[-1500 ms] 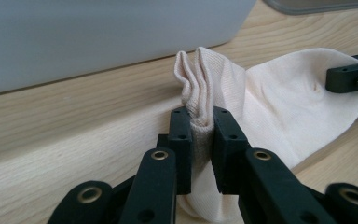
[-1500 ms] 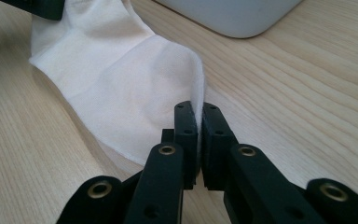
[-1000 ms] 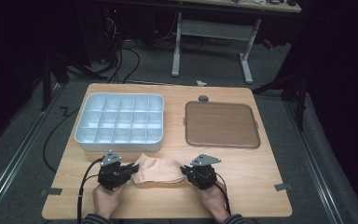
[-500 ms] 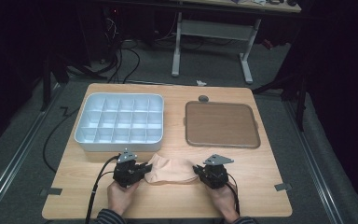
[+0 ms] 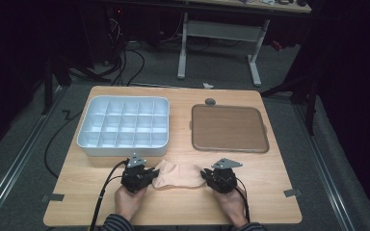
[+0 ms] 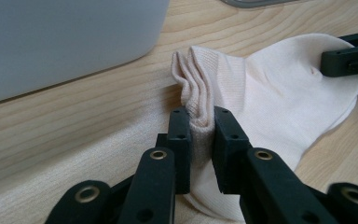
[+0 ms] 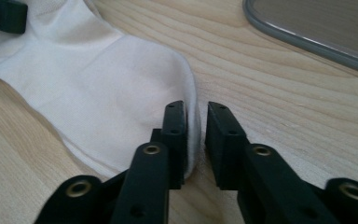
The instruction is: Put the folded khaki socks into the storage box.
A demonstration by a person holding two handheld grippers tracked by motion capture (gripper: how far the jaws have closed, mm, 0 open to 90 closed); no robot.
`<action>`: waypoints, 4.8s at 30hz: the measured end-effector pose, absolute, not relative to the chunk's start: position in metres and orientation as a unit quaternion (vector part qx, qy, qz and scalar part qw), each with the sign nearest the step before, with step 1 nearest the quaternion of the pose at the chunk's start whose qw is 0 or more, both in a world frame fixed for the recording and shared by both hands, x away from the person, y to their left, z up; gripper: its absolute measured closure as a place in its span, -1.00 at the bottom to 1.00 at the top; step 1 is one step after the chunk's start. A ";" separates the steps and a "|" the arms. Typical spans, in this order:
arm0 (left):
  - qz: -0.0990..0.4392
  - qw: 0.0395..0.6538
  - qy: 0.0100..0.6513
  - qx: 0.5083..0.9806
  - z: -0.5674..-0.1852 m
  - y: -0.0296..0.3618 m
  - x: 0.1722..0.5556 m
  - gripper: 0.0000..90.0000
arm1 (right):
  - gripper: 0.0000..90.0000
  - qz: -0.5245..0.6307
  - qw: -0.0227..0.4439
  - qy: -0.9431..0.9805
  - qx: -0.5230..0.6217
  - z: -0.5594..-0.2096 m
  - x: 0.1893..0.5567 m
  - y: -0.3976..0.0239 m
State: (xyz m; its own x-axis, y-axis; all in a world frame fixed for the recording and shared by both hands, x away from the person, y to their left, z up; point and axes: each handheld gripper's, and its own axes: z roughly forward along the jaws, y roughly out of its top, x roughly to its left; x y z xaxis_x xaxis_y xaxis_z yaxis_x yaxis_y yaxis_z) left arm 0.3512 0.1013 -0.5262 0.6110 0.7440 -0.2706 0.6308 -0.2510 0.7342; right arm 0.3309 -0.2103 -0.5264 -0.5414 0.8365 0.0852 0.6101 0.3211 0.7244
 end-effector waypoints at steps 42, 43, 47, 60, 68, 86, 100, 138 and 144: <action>0.053 0.457 0.426 0.779 -0.513 0.108 0.342 0.76 | 0.92 0.407 0.119 0.811 0.403 -0.526 0.321 -0.138; 0.052 0.458 0.425 0.779 -0.512 0.108 0.341 0.76 | 0.92 0.405 0.121 0.811 0.405 -0.527 0.321 -0.138; 0.053 0.459 0.425 0.778 -0.510 0.109 0.339 0.76 | 0.92 0.402 0.123 0.812 0.405 -0.528 0.321 -0.138; 0.041 0.473 0.416 0.775 -0.506 0.109 0.337 0.76 | 0.93 0.398 0.118 0.816 0.403 -0.531 0.322 -0.136; 0.037 0.480 0.405 0.777 -0.500 0.107 0.335 0.76 | 0.93 0.395 0.116 0.818 0.401 -0.532 0.322 -0.135; 0.039 0.490 0.390 0.779 -0.490 0.107 0.333 0.76 | 0.94 0.388 0.115 0.828 0.389 -0.531 0.325 -0.126; 0.045 0.506 0.376 0.775 -0.483 0.106 0.332 0.75 | 0.95 0.380 0.102 0.841 0.371 -0.529 0.331 -0.109; 0.038 0.481 0.390 0.784 -0.482 0.093 0.339 0.75 | 0.74 0.365 0.143 0.797 0.459 -0.521 0.336 -0.168; 0.037 0.475 0.382 0.791 -0.481 0.083 0.339 0.75 | 0.89 0.370 0.134 0.801 0.452 -0.525 0.337 -0.167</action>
State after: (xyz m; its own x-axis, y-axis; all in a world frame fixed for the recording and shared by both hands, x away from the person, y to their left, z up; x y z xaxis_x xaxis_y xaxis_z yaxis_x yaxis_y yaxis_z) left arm 0.3393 0.0834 -0.4808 0.7049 0.6407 -0.3044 0.5696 -0.2555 0.7812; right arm 0.3374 -0.1668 -0.5251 -0.5561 0.8226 0.1189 0.6240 0.3187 0.7134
